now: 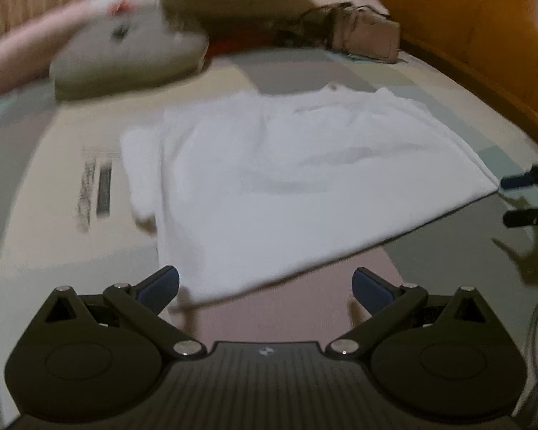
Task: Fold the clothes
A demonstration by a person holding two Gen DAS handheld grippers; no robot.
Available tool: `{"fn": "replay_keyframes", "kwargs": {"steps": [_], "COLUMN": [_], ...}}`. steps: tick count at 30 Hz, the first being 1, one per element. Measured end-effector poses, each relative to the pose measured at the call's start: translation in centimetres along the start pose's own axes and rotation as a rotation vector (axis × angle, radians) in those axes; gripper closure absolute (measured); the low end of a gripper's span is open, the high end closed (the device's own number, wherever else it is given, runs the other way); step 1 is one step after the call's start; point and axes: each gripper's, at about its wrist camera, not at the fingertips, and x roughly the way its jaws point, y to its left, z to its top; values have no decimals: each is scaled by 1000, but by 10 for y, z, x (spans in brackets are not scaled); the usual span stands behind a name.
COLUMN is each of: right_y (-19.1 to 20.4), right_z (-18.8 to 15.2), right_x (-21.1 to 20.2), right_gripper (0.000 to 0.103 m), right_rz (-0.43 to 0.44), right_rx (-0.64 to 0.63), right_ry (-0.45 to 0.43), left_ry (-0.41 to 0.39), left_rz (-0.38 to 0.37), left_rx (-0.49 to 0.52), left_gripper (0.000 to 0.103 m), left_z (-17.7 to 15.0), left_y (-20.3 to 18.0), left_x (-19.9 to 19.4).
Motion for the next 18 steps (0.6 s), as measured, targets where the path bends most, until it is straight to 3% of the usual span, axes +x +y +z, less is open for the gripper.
{"fn": "replay_keyframes", "kwargs": {"steps": [3,7,9,12,18], "right_y": [18,50,60,66,81], "right_z": [5,11,4,-8,-2], "right_x": [-4,11,21,32,52], "right_gripper": [0,0,0,0,0], "right_rz": [-47,-254,-345,-419,-452], "right_rx": [-71,-328,-480,-641,-761], "right_ry": [-40,-6,31,67,53], "left_ry": [-17,-14,-46,-62,-87], "left_rz": [120,308,365,479,478], "left_rx": [170,459,579,758,863], "left_gripper": [1,1,1,1,1], "left_z": [2,-9,-17,-28,-18], "left_y": [-28,-63,-72,-79,-90], "left_x": [8,25,22,25,38]}}
